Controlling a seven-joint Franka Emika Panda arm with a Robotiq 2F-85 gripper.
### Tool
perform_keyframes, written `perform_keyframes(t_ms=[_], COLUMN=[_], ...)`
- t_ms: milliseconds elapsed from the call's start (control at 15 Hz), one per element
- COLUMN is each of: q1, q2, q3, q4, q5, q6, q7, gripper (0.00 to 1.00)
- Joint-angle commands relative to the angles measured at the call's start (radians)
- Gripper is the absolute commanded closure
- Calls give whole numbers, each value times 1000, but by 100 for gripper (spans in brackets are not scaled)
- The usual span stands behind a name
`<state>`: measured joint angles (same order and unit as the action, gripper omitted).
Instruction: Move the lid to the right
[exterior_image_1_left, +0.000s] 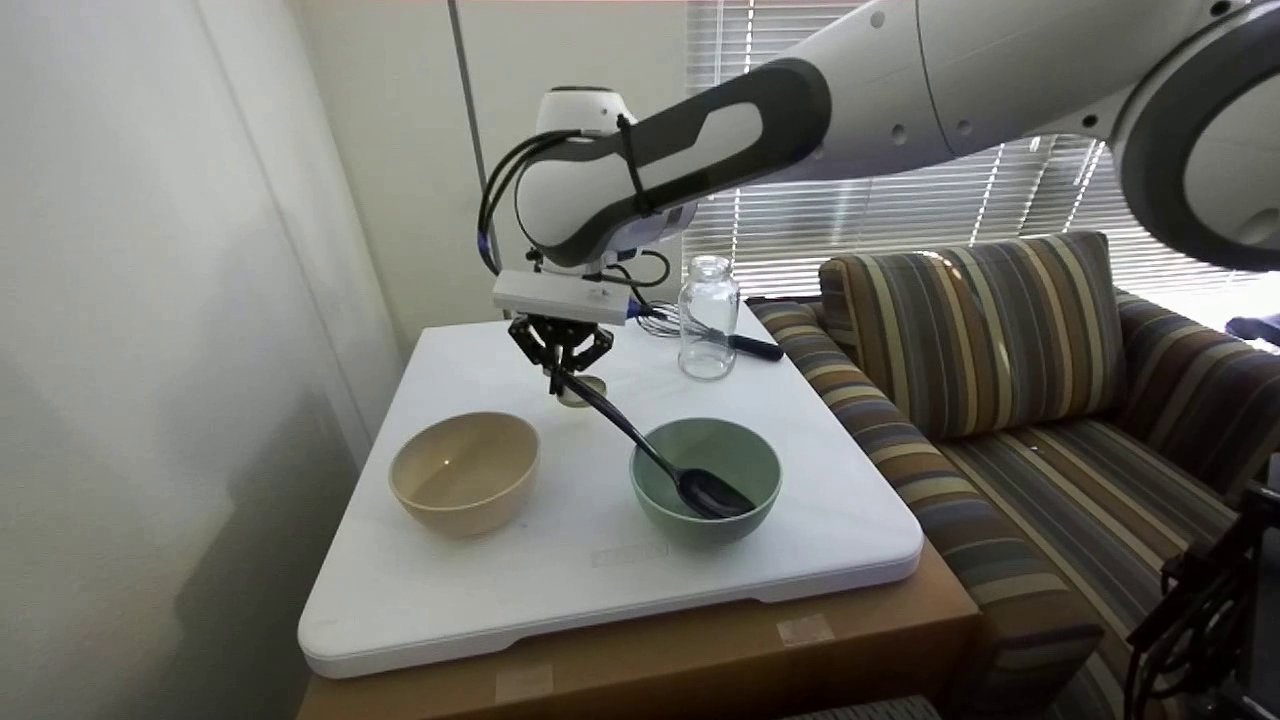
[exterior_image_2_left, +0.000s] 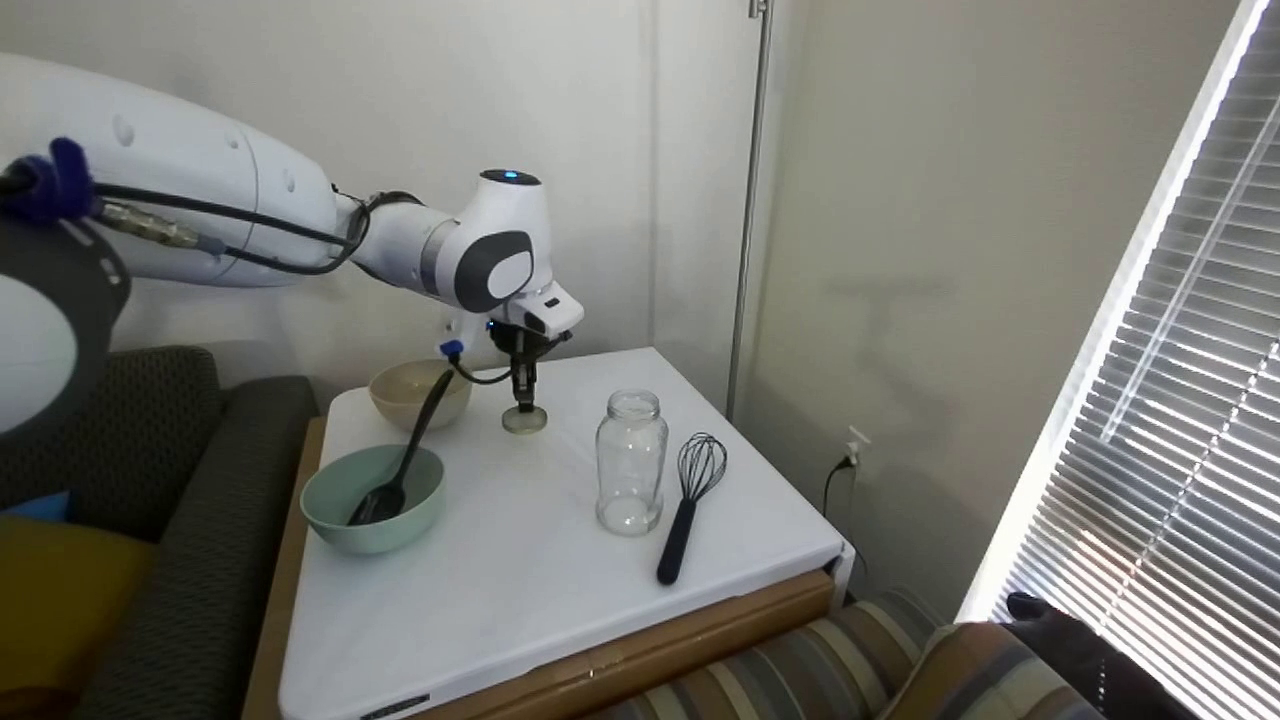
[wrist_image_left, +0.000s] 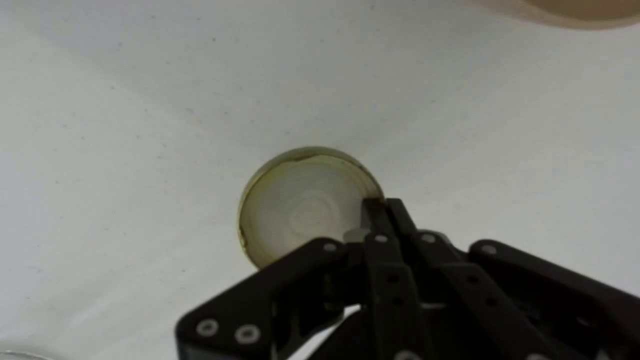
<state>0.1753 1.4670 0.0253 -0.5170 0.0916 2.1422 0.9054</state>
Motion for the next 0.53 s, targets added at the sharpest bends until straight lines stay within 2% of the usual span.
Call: perform_keyframes(t_ms=[0,267,333,467], q1=[-29,-73,-92,-130], q2=[0,-2,-32,-37], q3=[69,166,197,253], q4=[74,140,94,97], q5=[52,141,154,193], q6=[-42,-129,-125,-160], q7=[-125,-319,-376,-476], gripper=[99,99,99,99])
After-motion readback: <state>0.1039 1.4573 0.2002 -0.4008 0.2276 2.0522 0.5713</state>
